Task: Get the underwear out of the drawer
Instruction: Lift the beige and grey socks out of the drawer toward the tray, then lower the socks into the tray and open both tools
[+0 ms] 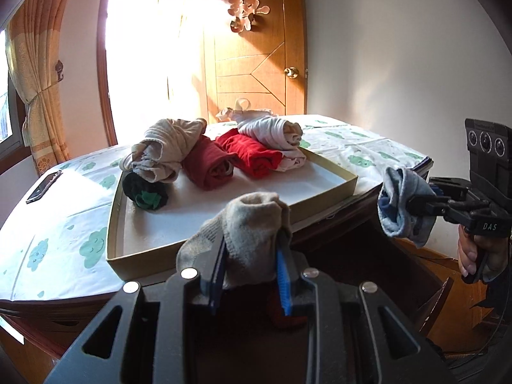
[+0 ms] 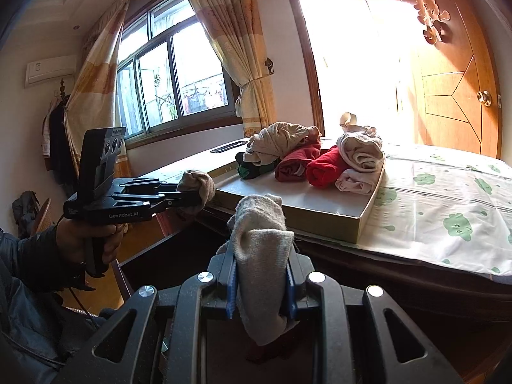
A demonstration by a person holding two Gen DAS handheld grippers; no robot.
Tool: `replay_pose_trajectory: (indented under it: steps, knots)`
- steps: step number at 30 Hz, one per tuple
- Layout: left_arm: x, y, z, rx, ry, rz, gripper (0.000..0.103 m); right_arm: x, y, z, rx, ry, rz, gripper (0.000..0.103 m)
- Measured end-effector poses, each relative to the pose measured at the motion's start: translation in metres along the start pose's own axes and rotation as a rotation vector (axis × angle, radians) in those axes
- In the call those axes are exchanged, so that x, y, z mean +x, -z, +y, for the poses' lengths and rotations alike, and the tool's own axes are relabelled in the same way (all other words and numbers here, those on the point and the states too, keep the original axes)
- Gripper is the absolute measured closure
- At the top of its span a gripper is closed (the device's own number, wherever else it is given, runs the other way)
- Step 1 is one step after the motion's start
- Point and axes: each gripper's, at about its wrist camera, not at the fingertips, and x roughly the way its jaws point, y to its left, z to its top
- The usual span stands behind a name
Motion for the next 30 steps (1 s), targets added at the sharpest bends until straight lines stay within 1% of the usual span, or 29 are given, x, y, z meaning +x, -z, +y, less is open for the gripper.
replay_pose_trajectory:
  steps: [13,21,30]
  knots:
    - [0.010,-0.035,-0.010,0.058,0.001,-0.017,0.076,0.008,-0.037,-0.005,-0.035,0.010,-0.001,0.077]
    - [0.022,-0.049,-0.014,0.083,-0.003,-0.010,0.077,0.019,-0.053,-0.012,-0.026,0.010,-0.006,0.077]
    - [0.034,-0.062,-0.016,0.096,-0.008,-0.005,0.076,0.029,-0.069,-0.016,-0.044,0.013,-0.001,0.077]
